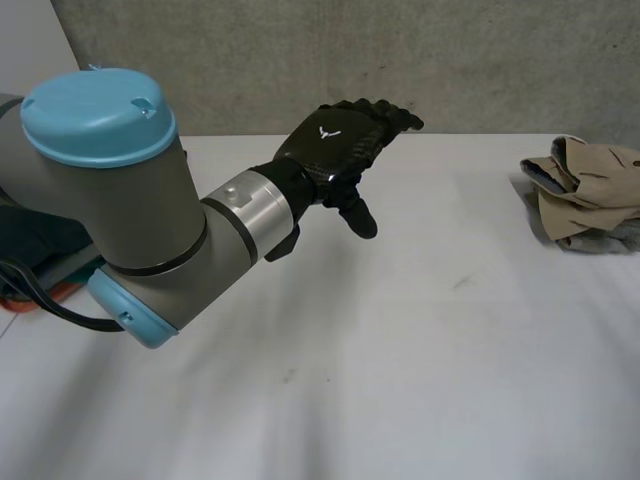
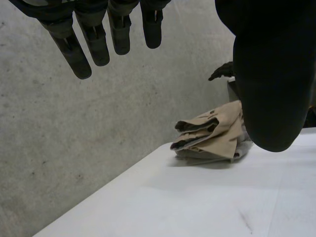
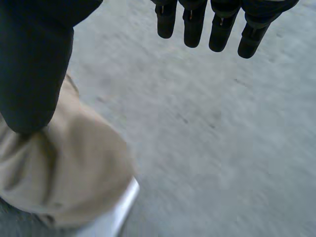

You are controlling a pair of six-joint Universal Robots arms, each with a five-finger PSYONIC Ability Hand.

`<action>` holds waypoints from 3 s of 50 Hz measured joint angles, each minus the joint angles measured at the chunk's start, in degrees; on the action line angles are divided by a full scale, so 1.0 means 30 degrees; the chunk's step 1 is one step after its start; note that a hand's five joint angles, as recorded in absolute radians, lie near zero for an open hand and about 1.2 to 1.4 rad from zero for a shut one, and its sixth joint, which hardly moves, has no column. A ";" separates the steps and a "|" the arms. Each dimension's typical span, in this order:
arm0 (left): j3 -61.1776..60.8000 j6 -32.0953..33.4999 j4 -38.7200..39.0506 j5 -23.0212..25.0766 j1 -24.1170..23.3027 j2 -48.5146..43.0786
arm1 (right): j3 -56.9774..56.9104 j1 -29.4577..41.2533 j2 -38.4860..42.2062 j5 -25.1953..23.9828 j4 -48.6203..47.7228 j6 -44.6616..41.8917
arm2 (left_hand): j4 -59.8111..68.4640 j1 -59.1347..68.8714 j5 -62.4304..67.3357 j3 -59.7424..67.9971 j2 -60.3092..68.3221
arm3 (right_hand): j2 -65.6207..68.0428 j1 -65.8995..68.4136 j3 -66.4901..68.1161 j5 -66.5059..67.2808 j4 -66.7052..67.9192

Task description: Fold the laundry.

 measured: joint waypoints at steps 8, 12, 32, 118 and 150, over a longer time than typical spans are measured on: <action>0.0008 -0.0049 0.0009 0.0023 -0.0226 0.0894 | 0.0344 -0.1296 -0.3181 0.4042 0.6538 -0.5499 | -0.0021 0.0002 -0.0031 0.0000 -0.0002 | 0.0000 0.0000 0.0000 0.0000 -0.0002; 0.0037 -0.0122 0.0175 0.0052 -0.0358 0.1715 | -0.0267 -0.0983 -0.4471 0.7292 0.8414 -0.8675 | -0.0021 -0.0040 -0.0029 0.0000 -0.0002 | -0.0002 0.0000 0.0000 0.0000 0.0014; -0.2108 -0.0184 0.1455 -0.2708 0.5843 0.6211 | 1.0736 1.1685 -1.1910 0.4685 -0.1377 -0.5373 | -0.0095 -0.0064 -0.0166 -0.0038 -0.0092 | -0.0008 0.0000 0.0000 0.0000 -0.0002; -0.7453 0.5839 0.3730 -0.4233 0.3694 0.2043 | 1.4387 1.1826 -1.5891 0.7166 1.4269 -0.5789 | 0.0209 0.0517 0.0371 0.0121 0.0165 | 0.0034 0.0024 0.0061 0.0011 0.0029; -0.6509 1.0587 0.3878 0.0876 0.8072 -0.4254 | 1.5274 1.8421 -0.7962 1.2101 0.5520 -0.5536 | 0.5597 0.5947 0.5483 0.5368 0.5403 | 0.8034 0.7787 0.7996 0.7653 0.7923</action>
